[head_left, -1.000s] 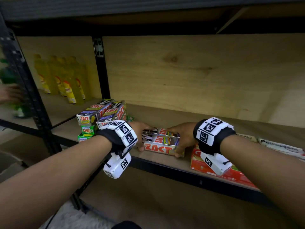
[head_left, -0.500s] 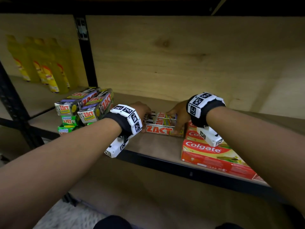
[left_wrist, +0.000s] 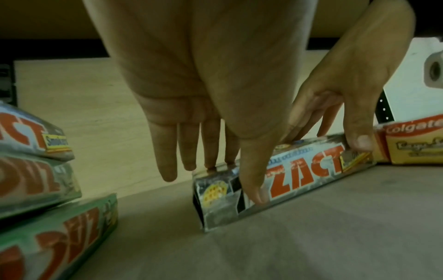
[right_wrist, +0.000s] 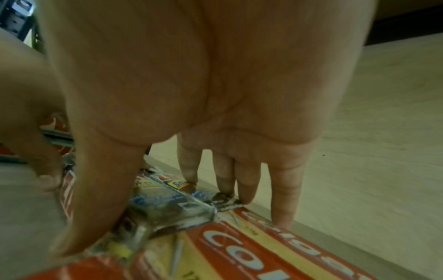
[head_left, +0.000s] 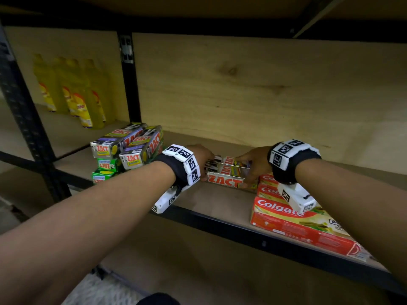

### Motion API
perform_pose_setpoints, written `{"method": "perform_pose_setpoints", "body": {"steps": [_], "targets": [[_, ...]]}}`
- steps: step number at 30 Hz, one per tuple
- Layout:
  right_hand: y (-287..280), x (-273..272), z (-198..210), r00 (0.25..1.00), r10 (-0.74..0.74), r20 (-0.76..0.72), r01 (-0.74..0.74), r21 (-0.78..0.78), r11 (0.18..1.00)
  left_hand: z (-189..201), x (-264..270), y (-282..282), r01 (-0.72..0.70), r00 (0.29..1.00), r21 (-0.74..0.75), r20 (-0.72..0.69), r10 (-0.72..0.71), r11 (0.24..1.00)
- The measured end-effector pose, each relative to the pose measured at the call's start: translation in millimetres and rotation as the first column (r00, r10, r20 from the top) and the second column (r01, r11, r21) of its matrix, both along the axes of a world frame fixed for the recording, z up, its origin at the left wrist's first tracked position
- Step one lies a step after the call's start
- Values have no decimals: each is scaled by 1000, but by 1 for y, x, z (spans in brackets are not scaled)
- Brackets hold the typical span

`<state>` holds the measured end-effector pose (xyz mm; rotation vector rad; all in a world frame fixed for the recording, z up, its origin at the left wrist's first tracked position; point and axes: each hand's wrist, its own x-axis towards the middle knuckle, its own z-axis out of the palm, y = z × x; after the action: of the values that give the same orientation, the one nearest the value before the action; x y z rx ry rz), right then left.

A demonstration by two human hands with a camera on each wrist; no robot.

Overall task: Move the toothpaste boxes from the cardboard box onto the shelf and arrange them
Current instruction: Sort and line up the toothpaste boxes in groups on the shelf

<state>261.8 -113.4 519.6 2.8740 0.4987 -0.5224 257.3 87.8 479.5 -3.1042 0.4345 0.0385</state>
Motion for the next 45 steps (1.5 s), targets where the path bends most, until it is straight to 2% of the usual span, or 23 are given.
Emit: {"method": "perform_pose_setpoints", "body": {"steps": [8, 17, 22, 29, 32, 38, 41, 45], "targets": [[29, -18, 15, 991, -4, 131, -21, 184, 983, 50, -43, 52, -86, 981, 4, 177, 84, 996], [126, -56, 32, 976, 134, 170, -184, 327, 927, 86, -95, 147, -259, 923, 19, 301, 242, 966], [181, -70, 31, 965, 173, 199, -245, 435, 867, 87, -109, 186, -352, 901, -16, 264, 343, 936], [221, -79, 20, 962, 241, 128, -273, 429, 861, 67, -99, 210, -414, 879, -163, 183, 440, 896], [223, -74, 18, 973, 203, 108, -230, 486, 843, 65, -91, 211, -423, 877, -238, 133, 461, 874], [205, -64, 17, 977, 49, 206, -164, 593, 788, 63, -78, 203, -457, 865, -274, 84, 495, 846], [192, -58, 15, 979, -13, 202, -122, 641, 757, 64, -74, 194, -509, 846, -248, 29, 532, 824], [168, -48, 16, 990, -49, 133, -51, 657, 752, 74, -74, 180, -555, 823, -168, 30, 567, 815]]}}
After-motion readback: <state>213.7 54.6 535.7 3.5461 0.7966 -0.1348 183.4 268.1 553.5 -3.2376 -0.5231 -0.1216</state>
